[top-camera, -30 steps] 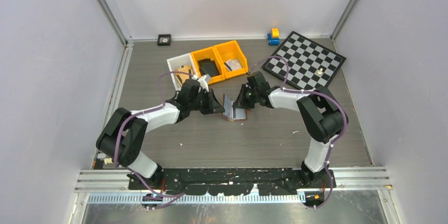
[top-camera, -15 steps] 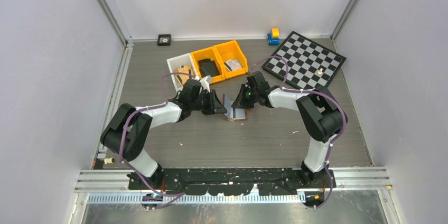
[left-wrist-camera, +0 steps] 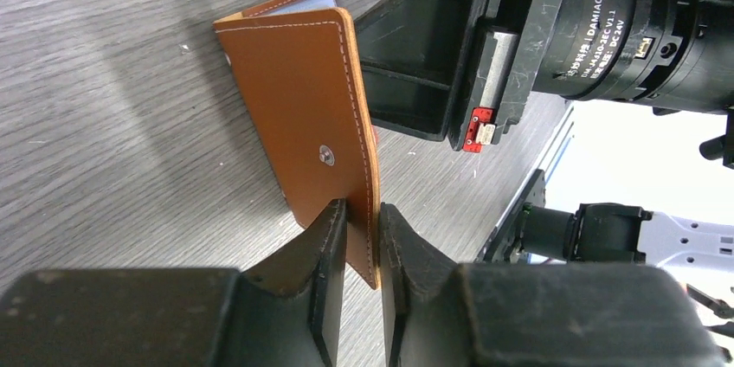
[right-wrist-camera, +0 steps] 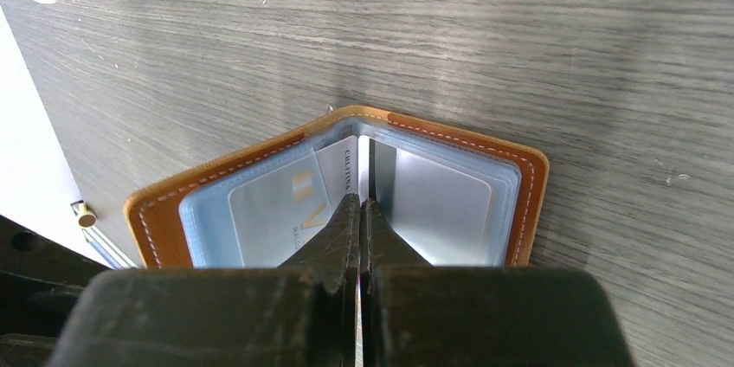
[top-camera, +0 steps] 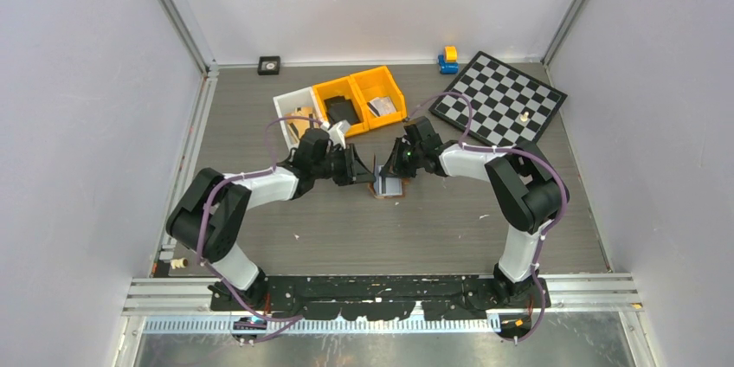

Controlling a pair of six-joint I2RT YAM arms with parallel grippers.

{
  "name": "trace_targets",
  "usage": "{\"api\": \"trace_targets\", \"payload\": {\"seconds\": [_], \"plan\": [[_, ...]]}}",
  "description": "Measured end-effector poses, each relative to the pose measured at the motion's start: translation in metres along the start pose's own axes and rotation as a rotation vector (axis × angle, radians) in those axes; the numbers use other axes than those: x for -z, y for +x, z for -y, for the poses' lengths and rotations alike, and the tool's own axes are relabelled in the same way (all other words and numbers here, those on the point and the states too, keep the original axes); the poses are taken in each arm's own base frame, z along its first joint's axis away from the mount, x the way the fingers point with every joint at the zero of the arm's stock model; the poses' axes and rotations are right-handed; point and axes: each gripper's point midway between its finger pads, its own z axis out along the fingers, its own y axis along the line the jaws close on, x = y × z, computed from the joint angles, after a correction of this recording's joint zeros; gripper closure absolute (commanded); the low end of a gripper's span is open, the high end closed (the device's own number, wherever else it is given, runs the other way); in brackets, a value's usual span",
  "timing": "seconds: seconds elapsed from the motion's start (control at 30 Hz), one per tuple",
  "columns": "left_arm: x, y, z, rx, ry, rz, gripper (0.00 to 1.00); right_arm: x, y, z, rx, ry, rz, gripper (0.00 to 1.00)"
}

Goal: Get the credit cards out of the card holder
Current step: Remove the credit card from the card holder.

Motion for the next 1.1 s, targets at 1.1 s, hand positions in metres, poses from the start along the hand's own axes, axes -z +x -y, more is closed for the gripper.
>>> {"api": "trace_targets", "payload": {"seconds": [1.1], "plan": [[0.005, -0.004, -0.040, 0.020, -0.253, -0.006, 1.00, 0.027, -0.013, 0.025, -0.094, 0.003, 0.075, 0.87]]}}
